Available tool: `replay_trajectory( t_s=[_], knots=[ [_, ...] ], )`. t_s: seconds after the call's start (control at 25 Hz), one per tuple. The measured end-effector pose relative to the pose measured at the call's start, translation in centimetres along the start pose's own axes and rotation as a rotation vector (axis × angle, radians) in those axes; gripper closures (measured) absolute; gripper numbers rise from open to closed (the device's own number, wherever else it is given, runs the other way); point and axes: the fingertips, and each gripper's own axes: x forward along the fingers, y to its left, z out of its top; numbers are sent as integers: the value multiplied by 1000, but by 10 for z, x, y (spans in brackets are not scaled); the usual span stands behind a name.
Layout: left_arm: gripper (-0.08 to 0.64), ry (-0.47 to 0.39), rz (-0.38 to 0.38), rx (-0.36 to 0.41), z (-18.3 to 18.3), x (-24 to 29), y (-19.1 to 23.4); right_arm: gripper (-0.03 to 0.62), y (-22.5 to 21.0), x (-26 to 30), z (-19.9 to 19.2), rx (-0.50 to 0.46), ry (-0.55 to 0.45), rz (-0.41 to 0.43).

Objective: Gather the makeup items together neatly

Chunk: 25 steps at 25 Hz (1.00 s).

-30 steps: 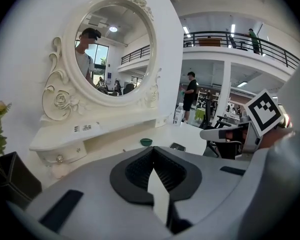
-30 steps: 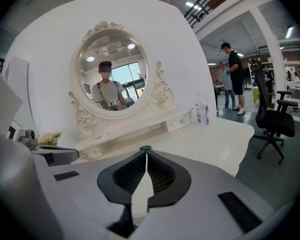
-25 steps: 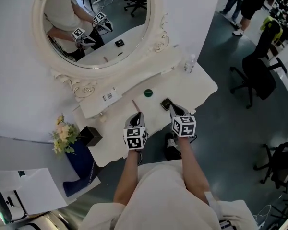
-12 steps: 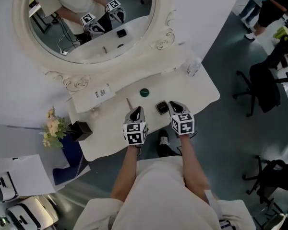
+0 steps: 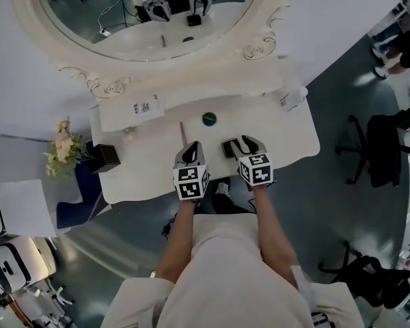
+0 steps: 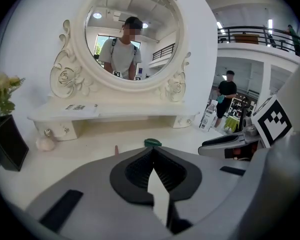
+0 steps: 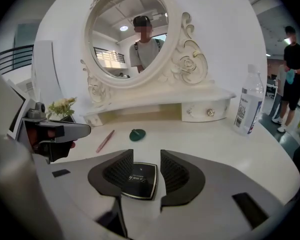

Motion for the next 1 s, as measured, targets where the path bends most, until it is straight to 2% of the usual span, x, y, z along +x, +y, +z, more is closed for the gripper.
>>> replay_trajectory(
  t_s=[0.12, 0.32, 0.44, 0.48, 0.56, 0.76, 1.0],
  knots=[
    [546, 13, 29, -24, -11, -5, 2, 376, 7, 9, -14, -29, 48, 16],
    [546, 19, 71, -77, -26, -15, 9, 381, 12, 12, -19, -107, 60, -25],
    [546, 29, 84, -81, -34, -20, 13, 494, 18, 11, -20, -153, 35, -56],
    [546, 30, 86, -82, -36, -21, 13, 520, 17, 11, -21, -155, 33, -67],
    [546, 31, 88, -86, -37, -23, 15, 533, 17, 13, -23, -155, 47, -82],
    [546, 34, 100, -98, -38, -24, 26, 535, 22, 22, -33, -145, 104, -77],
    [546, 35, 100, -90, -35, -20, 28, 535, 23, 28, -24, -110, 95, -95]
  ],
)
